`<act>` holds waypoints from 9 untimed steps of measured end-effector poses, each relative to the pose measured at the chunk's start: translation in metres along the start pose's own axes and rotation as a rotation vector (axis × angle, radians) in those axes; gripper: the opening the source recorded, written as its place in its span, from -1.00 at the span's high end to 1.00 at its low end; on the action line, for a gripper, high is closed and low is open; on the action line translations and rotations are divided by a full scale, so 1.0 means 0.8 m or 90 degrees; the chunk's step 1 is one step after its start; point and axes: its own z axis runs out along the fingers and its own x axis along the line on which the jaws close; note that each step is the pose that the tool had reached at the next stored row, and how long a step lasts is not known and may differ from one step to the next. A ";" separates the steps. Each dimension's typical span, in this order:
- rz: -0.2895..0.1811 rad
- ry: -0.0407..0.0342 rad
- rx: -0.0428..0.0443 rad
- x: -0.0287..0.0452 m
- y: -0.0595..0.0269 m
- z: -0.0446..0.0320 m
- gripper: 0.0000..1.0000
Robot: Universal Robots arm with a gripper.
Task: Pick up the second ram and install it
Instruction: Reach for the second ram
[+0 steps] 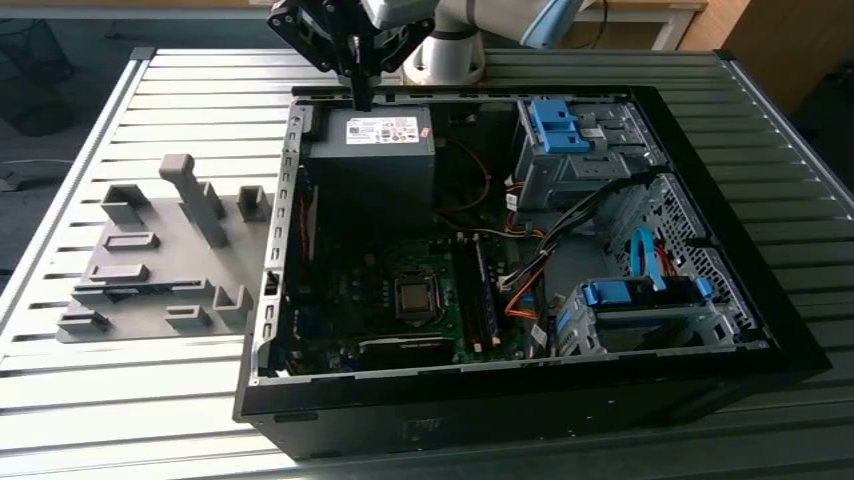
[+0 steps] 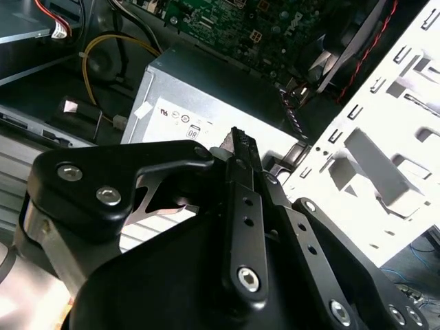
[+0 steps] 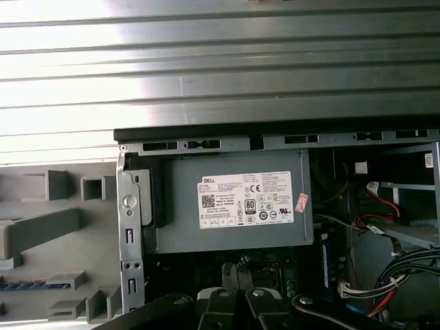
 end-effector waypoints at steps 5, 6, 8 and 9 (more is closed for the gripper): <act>0.000 0.0000 0.0000 0.0015 0.000 0.0000 0.79; 0.000 0.0000 0.0000 0.0018 0.000 0.0000 0.79; 0.000 0.0000 0.0000 0.0025 0.000 -0.0001 0.79; 0.000 0.0000 0.0000 0.0028 0.000 -0.0001 0.79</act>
